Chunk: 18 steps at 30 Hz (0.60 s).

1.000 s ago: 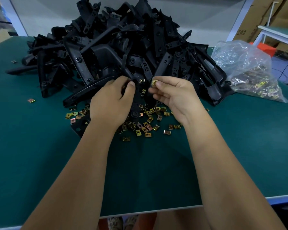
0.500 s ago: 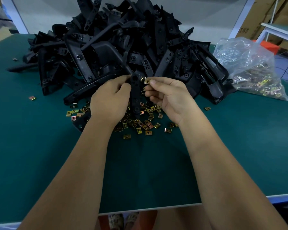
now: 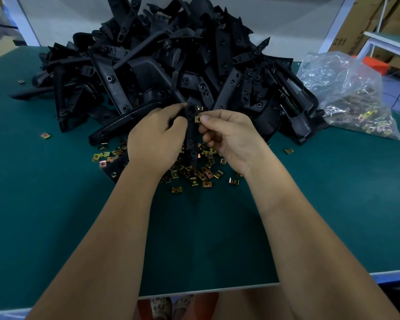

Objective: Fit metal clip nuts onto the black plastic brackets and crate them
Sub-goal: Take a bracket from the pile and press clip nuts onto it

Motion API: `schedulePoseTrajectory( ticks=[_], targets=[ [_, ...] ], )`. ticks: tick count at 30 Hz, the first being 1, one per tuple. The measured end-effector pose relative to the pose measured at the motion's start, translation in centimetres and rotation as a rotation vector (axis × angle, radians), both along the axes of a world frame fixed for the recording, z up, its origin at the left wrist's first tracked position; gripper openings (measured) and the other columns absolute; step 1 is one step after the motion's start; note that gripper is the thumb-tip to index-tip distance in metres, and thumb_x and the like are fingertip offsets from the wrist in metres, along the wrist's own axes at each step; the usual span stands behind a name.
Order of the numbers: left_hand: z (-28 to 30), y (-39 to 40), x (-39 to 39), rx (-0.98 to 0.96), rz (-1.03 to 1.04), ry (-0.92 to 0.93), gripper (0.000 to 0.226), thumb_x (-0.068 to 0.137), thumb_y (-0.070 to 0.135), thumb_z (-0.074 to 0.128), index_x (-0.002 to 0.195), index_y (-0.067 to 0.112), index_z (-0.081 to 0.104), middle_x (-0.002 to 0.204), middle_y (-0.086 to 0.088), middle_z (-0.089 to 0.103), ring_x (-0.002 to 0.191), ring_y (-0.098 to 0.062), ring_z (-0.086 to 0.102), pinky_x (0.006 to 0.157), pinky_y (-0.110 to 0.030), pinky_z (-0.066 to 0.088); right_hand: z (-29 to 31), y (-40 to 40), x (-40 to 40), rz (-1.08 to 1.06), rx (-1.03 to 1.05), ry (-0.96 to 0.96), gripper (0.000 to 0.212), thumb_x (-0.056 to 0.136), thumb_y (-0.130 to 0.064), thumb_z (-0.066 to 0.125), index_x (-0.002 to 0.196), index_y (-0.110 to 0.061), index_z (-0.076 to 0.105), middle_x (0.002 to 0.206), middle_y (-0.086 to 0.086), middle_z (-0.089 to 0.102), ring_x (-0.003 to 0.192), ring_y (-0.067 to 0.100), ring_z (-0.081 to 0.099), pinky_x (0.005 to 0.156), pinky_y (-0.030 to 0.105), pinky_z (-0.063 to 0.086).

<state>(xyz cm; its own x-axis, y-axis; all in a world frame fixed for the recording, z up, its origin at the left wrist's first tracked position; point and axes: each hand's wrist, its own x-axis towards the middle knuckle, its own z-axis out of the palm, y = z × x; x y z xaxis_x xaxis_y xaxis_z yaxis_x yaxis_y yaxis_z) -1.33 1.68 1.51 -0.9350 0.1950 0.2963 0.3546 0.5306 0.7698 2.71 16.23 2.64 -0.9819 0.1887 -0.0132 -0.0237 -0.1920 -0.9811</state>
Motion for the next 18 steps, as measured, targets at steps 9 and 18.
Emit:
schedulePoseTrajectory(
  ticks=[9,18],
  targets=[
    [-0.1,0.07,-0.04,0.017,0.006,0.027,0.05,0.085,0.039,0.03,0.121,0.048,0.063,0.106,0.012,0.066,0.101,-0.01,0.057,0.081,-0.029,0.04,0.0,-0.15,-0.11,-0.029,-0.077,-0.013,0.011,0.092,-0.002,0.06,0.085,-0.007,0.067,0.058,-0.001,0.063,0.049,0.007,0.054,0.047,0.017,0.042],
    [-0.19,0.1,-0.1,-0.055,-0.018,0.098,0.055,0.086,0.037,0.027,0.132,0.045,0.057,0.112,0.007,0.06,0.104,-0.014,0.054,0.081,-0.03,0.036,0.1,-0.31,-0.01,-0.006,-0.134,-0.07,0.011,0.091,-0.003,0.062,0.082,-0.007,0.067,0.055,-0.002,0.06,0.045,0.006,0.049,0.044,0.016,0.039]
  ],
)
